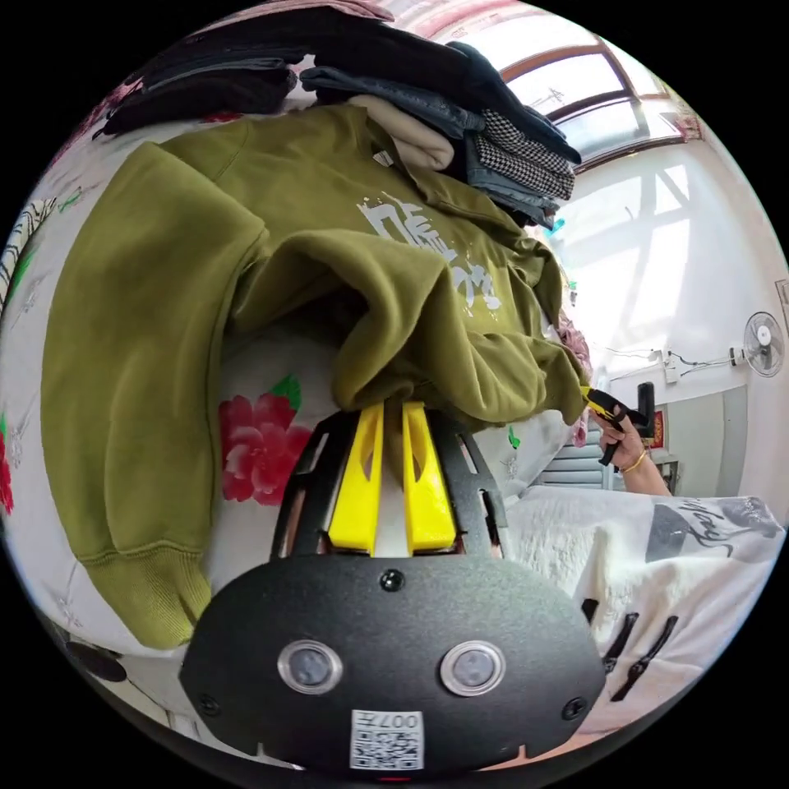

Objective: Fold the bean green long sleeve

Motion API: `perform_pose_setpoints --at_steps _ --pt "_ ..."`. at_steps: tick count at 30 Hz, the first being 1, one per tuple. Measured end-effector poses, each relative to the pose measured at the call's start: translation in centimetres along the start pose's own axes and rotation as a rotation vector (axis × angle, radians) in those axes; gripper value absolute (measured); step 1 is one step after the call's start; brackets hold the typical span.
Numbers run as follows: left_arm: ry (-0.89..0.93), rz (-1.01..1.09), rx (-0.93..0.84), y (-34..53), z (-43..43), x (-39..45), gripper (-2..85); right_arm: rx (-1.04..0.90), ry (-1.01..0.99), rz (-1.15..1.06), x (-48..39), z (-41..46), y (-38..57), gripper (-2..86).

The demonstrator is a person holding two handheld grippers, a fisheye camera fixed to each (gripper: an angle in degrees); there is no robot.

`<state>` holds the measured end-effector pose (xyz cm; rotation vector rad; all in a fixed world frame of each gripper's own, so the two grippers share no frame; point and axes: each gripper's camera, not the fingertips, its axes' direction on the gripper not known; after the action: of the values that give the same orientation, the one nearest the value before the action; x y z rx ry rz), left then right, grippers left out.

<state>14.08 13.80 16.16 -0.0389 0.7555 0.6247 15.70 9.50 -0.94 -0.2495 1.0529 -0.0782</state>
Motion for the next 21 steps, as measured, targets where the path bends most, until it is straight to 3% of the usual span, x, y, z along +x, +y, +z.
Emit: perform_pose_setpoints --at_steps 5,9,15,21 --pt "0.224 0.014 0.114 4.4 -6.5 -0.2 2.5 0.135 -0.165 -0.018 0.2 -5.7 1.8 5.0" --pt "0.269 -0.029 0.134 9.7 -8.4 0.3 2.2 0.093 -0.183 -0.074 -0.1 -6.6 3.2 5.0" --pt "0.141 -0.224 0.061 17.1 -6.7 2.6 1.4 -0.049 -0.124 -0.17 -1.0 -6.8 7.2 5.0" --pt "-0.075 -0.436 -0.028 22.7 -1.2 3.2 1.5 -0.32 0.032 -0.194 -0.5 0.3 14.9 5.6"
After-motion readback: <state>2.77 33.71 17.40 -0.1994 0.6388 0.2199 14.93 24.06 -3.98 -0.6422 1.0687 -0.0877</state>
